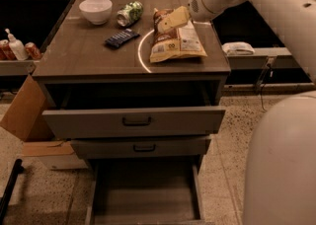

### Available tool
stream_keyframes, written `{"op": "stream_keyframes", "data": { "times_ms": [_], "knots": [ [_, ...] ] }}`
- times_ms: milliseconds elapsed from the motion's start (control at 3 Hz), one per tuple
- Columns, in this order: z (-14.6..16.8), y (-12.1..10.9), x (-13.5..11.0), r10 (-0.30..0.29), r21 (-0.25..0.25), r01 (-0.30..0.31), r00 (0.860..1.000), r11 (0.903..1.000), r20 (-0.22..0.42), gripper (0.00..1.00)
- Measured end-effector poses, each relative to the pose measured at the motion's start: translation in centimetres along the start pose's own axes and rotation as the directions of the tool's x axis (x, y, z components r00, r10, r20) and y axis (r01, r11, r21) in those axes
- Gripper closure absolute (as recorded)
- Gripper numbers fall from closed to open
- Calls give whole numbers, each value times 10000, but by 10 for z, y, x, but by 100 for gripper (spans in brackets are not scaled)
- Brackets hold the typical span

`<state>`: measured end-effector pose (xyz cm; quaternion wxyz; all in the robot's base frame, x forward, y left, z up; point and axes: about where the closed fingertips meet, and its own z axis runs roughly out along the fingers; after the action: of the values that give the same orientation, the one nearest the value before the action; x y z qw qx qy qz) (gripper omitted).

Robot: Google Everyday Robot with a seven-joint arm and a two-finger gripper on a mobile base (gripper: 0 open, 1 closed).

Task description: Place brown chip bag into bottom drawer

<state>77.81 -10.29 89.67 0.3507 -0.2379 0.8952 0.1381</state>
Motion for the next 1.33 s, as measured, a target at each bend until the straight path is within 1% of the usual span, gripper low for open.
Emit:
{"op": "stream_keyframes", "data": {
  "times_ms": [333, 1000, 1333],
  "knots": [
    [18, 11, -8, 113, 404, -91, 9984, 9991, -551, 0],
    [50, 18, -9, 417, 905, -301, 9907, 9954, -1296, 2],
    [60, 19, -5, 554, 971, -407, 9866, 9944, -1536, 24]
  ]
}}
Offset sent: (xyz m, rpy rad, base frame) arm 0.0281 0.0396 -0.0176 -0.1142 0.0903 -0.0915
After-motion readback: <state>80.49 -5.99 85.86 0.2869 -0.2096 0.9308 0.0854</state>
